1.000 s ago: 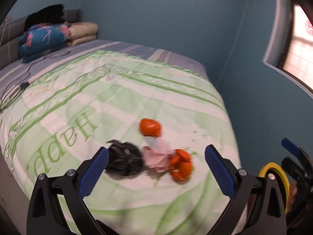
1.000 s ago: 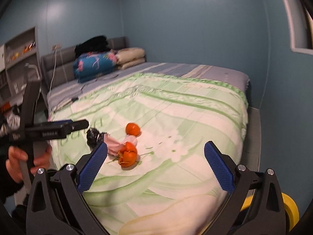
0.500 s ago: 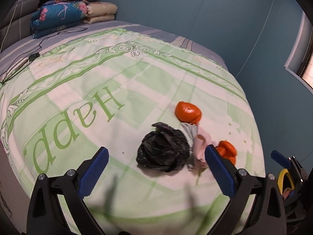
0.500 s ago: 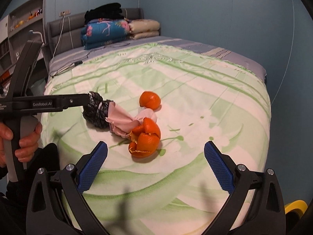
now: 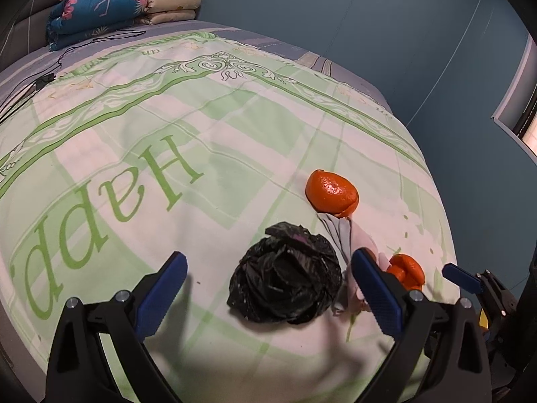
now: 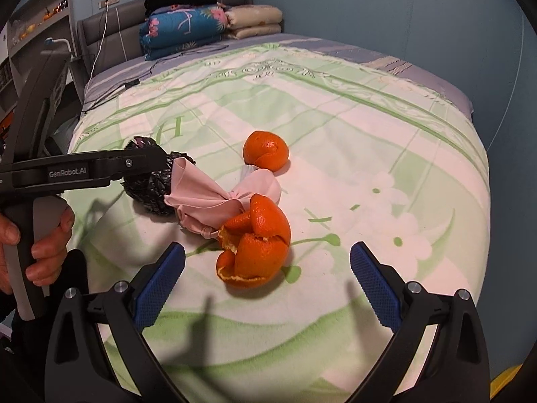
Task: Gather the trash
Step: 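Grasp the black plastic bag with the left gripper while the right gripper grasps the orange peel, then lift the black bag and orange peel and carry both over the yellow bin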
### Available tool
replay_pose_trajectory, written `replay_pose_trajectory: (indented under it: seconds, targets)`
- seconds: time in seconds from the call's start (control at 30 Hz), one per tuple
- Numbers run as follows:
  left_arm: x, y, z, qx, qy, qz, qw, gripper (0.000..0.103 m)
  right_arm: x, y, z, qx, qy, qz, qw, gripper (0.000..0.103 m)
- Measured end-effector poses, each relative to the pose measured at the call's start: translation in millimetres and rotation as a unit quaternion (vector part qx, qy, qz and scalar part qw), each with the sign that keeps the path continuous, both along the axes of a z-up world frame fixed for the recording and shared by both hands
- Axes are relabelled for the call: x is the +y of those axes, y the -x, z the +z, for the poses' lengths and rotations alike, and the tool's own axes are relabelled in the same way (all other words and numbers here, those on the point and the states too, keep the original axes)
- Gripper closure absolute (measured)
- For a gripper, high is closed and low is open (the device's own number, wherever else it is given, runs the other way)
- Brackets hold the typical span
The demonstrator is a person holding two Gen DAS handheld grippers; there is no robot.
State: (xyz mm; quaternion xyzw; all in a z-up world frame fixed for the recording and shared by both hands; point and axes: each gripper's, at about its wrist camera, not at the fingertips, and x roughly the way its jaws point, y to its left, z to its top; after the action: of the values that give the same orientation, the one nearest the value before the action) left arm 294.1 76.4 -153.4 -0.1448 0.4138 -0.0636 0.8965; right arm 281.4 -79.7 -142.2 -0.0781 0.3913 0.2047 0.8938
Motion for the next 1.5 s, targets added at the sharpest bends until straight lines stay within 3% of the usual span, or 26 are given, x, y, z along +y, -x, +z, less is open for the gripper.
replay_pose_trajectory:
  seconds: [0.23, 0.3, 0.47, 0.63, 0.8, 1.2, 1.5]
  targets:
    - [-1.2, -7.2, -9.2, 0.012, 0.003, -0.012, 0.9999, 0.024, 6.7, -12.6, -9.9, 0.024, 0.007, 0.000, 1.000, 0.012]
    - [-2.7, -7.8, -11.2, 0.012, -0.002, -0.016, 0.9998, 0.030, 7.6, -14.5, -11.1, 0.028, 0.010, -0.002, 1.000, 0.023]
    - [-7.0, -10.3, -11.7, 0.011, 0.002, -0.035, 0.9993, 0.052, 9.1, -18.9, -13.5, 0.043, 0.009, -0.003, 0.999, 0.039]
    - [-9.4, -7.2, -5.5, 0.003, 0.005, -0.042, 0.9991, 0.062, 10.1, -18.8, -9.6, 0.051, 0.001, -0.001, 0.999, 0.059]
    - [-5.2, -3.1, -0.7, 0.002, 0.013, -0.040, 0.9991, 0.064, 8.4, -16.6, -3.4, 0.054, -0.004, -0.004, 0.999, 0.074]
    - [1.2, 14.2, 23.4, -0.021, 0.007, -0.028, 0.9994, 0.064, -14.0, -0.4, 11.0, 0.038, 0.001, -0.027, 0.999, 0.077]
    - [-1.0, 34.4, 54.0, -0.055, -0.008, -0.018, 0.9983, 0.064, -43.8, 22.5, 38.8, 0.005, -0.016, -0.053, 0.998, 0.077]
